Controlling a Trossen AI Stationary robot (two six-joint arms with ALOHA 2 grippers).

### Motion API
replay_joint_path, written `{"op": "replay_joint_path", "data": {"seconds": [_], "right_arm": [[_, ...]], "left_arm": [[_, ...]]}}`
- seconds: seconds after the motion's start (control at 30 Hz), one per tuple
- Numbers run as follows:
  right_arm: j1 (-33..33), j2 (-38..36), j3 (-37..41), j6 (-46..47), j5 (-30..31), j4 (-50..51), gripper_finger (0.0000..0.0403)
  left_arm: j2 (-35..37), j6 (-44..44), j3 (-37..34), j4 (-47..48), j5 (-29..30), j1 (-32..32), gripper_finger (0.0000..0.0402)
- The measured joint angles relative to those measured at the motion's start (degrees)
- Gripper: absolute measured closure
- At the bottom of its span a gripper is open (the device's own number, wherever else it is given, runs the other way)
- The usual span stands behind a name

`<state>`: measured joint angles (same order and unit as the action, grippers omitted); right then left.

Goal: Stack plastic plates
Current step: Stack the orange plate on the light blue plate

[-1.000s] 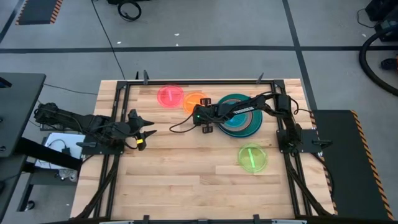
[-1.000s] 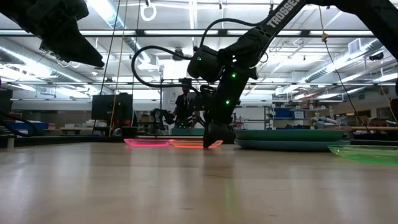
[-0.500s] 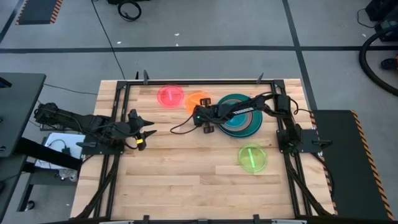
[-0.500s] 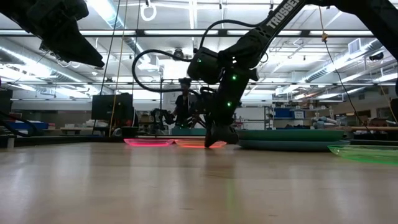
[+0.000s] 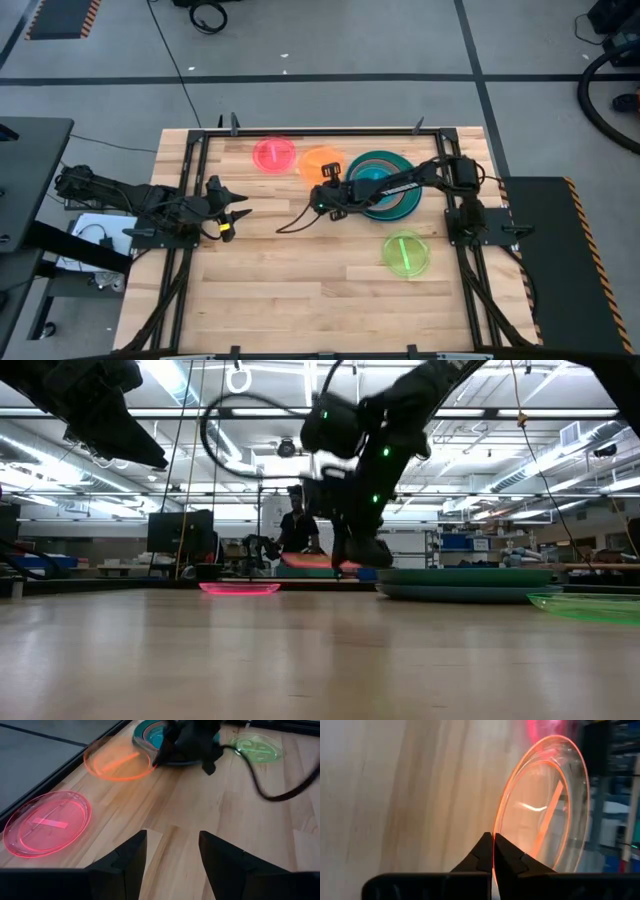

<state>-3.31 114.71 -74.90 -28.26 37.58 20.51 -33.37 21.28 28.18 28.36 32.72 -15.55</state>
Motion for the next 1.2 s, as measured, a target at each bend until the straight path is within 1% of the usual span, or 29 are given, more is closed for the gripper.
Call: {"op": "replay_joint_path", "data": {"seconds": [0.07,0.17,0.27,0.37,0.47,0.63,0.7,0.8,0.97,1.2], "right_arm": [[1.1,-1.3,0.0,1.1,2.0,1.7,0.0391],[2.7,-3.5,0.0,3.7,3.4,5.3,0.0391],[3.8,-5.9,-0.1,8.5,3.4,10.2,0.0391],[4.3,-7.8,-0.1,14.8,3.0,17.3,0.0391],[4.4,-10.0,-0.1,23.1,0.3,25.2,0.0391],[2.9,-11.3,-0.1,37.7,-8.8,37.5,0.0391],[2.4,-11.0,-0.1,41.3,-11.1,40.3,0.0391],[2.0,-10.9,0.4,44.5,-12.5,40.3,0.0391],[1.6,-10.9,2.2,44.7,-16.0,38.0,0.0387],[1.2,-10.8,2.7,44.8,-18.1,37.7,0.0344]], "left_arm": [[0.0,0.0,0.0,0.0,0.0,0.0,0.0214],[0.0,0.0,0.0,0.0,0.0,0.0,0.0214],[0.0,0.0,0.0,0.0,0.0,0.0,0.0214],[0.0,0.0,0.0,0.0,0.0,0.0,0.0214],[0.0,0.1,0.0,0.0,0.0,0.0,0.0214],[0.0,0.4,0.0,0.0,0.0,0.0,0.0214],[0.0,0.6,0.0,0.0,0.0,0.0,0.0214],[0.0,0.6,0.0,0.0,0.0,0.0,0.0214],[0.0,0.5,0.0,0.0,0.0,0.0,0.0214],[0.0,0.5,0.0,0.0,0.0,0.0,0.0214]]}}
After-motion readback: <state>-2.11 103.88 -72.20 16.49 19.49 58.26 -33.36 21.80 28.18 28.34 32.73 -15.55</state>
